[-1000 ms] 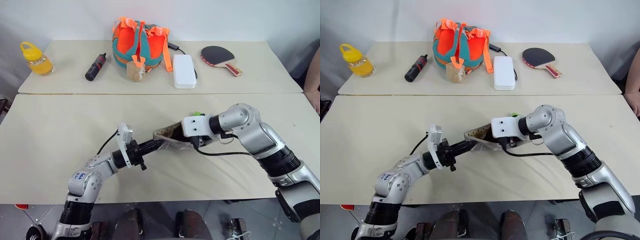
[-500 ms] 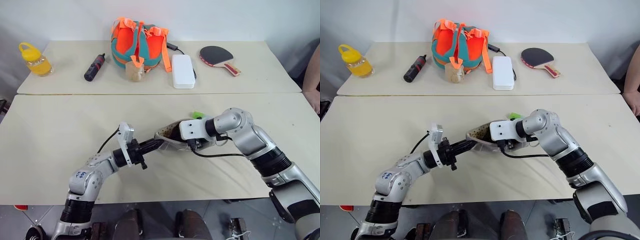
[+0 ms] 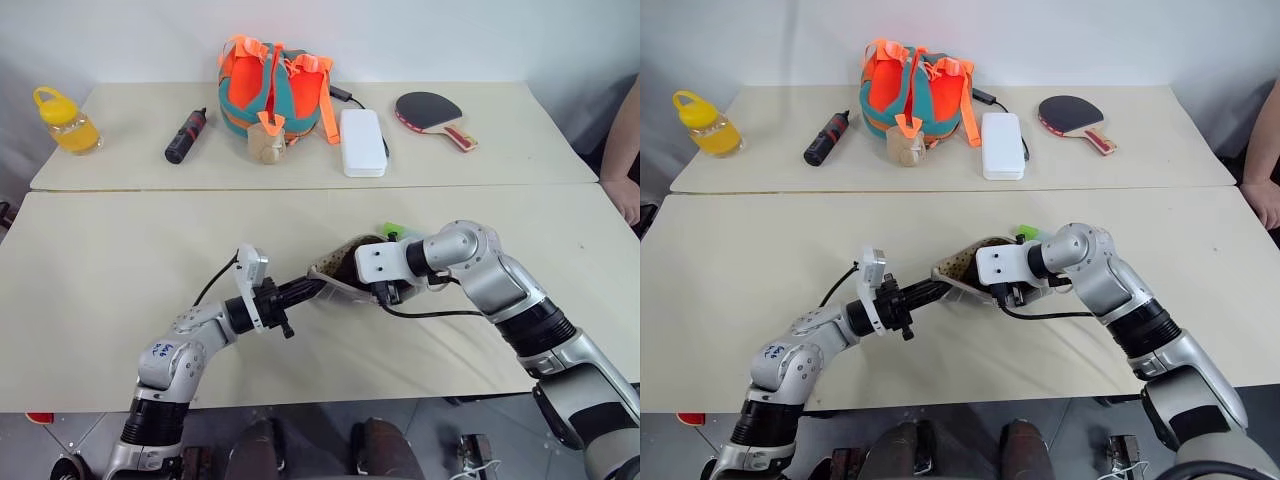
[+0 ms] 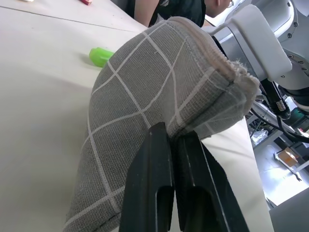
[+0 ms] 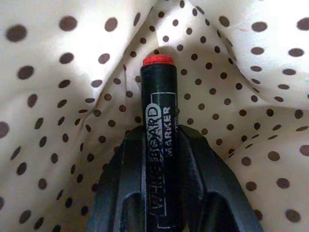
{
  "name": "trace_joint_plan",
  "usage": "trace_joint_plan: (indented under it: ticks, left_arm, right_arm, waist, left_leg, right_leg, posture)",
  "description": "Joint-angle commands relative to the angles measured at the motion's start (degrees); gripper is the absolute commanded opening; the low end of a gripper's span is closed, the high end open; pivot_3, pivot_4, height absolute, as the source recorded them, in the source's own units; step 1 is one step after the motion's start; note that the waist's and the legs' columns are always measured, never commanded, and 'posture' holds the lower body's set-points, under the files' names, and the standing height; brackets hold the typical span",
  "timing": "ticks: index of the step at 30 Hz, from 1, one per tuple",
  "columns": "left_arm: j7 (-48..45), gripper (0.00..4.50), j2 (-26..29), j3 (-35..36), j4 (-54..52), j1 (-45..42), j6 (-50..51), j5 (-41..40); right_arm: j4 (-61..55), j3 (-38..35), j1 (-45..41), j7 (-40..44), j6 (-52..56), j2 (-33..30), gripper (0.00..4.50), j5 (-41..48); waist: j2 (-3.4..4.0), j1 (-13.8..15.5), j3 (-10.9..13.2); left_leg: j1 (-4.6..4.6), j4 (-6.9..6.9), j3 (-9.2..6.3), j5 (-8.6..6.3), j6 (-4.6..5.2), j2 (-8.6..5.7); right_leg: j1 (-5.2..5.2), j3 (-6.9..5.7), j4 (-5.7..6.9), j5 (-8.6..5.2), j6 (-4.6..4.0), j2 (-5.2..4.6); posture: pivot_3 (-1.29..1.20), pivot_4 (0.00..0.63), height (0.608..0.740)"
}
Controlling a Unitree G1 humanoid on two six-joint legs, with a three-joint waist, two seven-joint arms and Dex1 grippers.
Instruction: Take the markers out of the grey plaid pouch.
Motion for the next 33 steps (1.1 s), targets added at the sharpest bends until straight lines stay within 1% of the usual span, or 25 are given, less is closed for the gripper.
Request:
trace_joint_plan:
  ticks: [1, 5, 8, 12, 15, 18, 19, 22, 26, 29, 33]
  left_arm:
    - [-0.36, 0.0, 0.51, 0.15, -0.48, 0.12, -1.28, 0.76]
    - [-0.59, 0.0, 0.95, -0.26, -1.04, 0.64, -2.65, 1.85]
    - [-0.68, 0.0, 1.56, 0.53, -1.29, 0.82, -2.97, 1.74]
    - [-0.6, 0.0, 2.32, 1.95, -0.31, 0.36, -4.43, 2.09]
    - [-0.4, 0.0, 2.26, 2.35, 0.63, -0.44, -5.87, 2.44]
    - [-0.19, 0.0, 1.99, 2.28, 1.35, -1.22, -7.1, 2.96]
    - [-0.11, 0.0, 1.93, 2.13, 1.52, -1.52, -7.6, 3.28]
    - [0.13, 0.0, 1.71, 1.68, 1.61, -2.56, -9.35, 4.39]
    - [0.16, 0.0, 2.56, 2.12, 0.49, -3.27, -11.08, 5.63]
    - [-0.34, 0.0, 4.56, 3.38, 1.09, -3.83, -13.34, 7.35]
    - [-0.85, 0.0, 8.84, 7.35, 3.48, -4.2, -16.82, 9.0]
  right_arm:
    - [-0.41, -0.48, 0.86, 0.4, 1.31, 0.58, 0.56, 0.81]
    - [-1.06, -3.45, -0.08, 1.11, 2.15, -0.61, 0.56, 3.11]
    - [-4.65, -8.58, -0.35, 3.38, 7.45, -1.08, 0.56, 9.81]
    - [-9.77, -13.31, -0.81, 6.39, 12.33, -4.42, 0.56, 15.73]
    - [-12.27, -15.17, -0.87, 6.95, 15.22, -5.69, 0.56, 19.23]
    - [-13.86, -16.57, -1.3, 6.38, 17.92, -5.29, 0.56, 22.69]
    - [-14.37, -17.29, -1.7, 5.84, 18.78, -4.53, 0.56, 24.18]
    - [-14.74, -20.24, -4.24, 1.37, 19.2, 1.09, 0.56, 28.88]
    - [-13.58, -22.88, -8.03, -3.4, 17.77, 5.83, 0.56, 31.5]
    - [-11.35, -25.16, -10.71, -5.93, 16.27, 6.81, 0.56, 32.73]
    - [-7.34, -26.46, -12.58, -7.6, 12.87, 5.35, 0.56, 31.68]
  waist:
    - [0.0, -0.01, 0.0]
    - [0.0, 0.02, 0.0]
    - [0.0, 0.23, 0.0]
    - [0.0, 0.79, 0.0]
    - [0.0, 1.05, 0.0]
    - [0.0, 1.0, 0.0]
    - [0.0, 0.97, 0.0]
    - [0.0, 0.69, 0.0]
    - [0.0, 0.94, 0.0]
    - [0.0, 1.11, 0.01]
    - [0.0, 1.05, 0.01]
  left_leg:
    - [0.0, 0.0, 0.0, 0.0, 0.0, 0.0]
    - [-0.01, 0.0, 0.0, 0.0, 0.0, 0.0]
    - [-0.03, -0.02, 0.0, 0.0, 0.0, -0.01]
    - [-0.07, -0.05, -0.01, -0.02, 0.02, -0.01]
    - [-0.07, -0.07, -0.01, -0.04, 0.03, -0.02]
    - [-0.08, -0.07, 0.0, -0.05, 0.04, -0.02]
    - [-0.08, -0.07, 0.0, -0.05, 0.03, -0.02]
    - [-0.08, -0.07, 0.02, -0.04, 0.03, -0.01]
    - [-0.1, -0.07, 0.06, -0.03, 0.01, -0.01]
    - [-0.21, -0.1, 0.09, -0.06, 0.03, -0.02]
    - [-0.23, -0.16, 0.16, -0.07, 0.02, -0.02]
  right_leg:
    - [0.0, 0.0, 0.0, 0.0, 0.0, 0.0]
    - [-0.01, 0.0, 0.0, 0.0, 0.0, 0.0]
    - [-0.02, 0.0, -0.02, 0.0, 0.0, -0.01]
    - [-0.04, -0.01, -0.09, 0.0, 0.0, -0.01]
    - [-0.03, -0.01, -0.15, 0.0, 0.0, -0.02]
    - [-0.03, -0.02, -0.17, 0.0, 0.0, -0.02]
    - [-0.03, -0.02, -0.16, 0.0, 0.0, -0.02]
    - [-0.05, 0.0, -0.12, 0.0, 0.0, -0.01]
    - [-0.15, 0.04, -0.03, 0.0, 0.0, 0.0]
    - [-0.24, 0.05, -0.06, 0.0, 0.0, -0.02]
    - [-0.33, 0.05, -0.07, 0.0, 0.0, -0.01]
  posture:
    - [0.0, 0.15, 0.74]
    - [0.0, 0.15, 0.74]
    - [0.0, 0.15, 0.74]
    - [0.0, 0.15, 0.74]
    - [0.0, 0.15, 0.74]
    - [0.0, 0.15, 0.74]
    - [0.0, 0.15, 0.74]
    - [0.0, 0.15, 0.74]
    - [0.0, 0.15, 0.74]
    - [0.0, 0.15, 0.74]
    - [0.0, 0.15, 0.74]
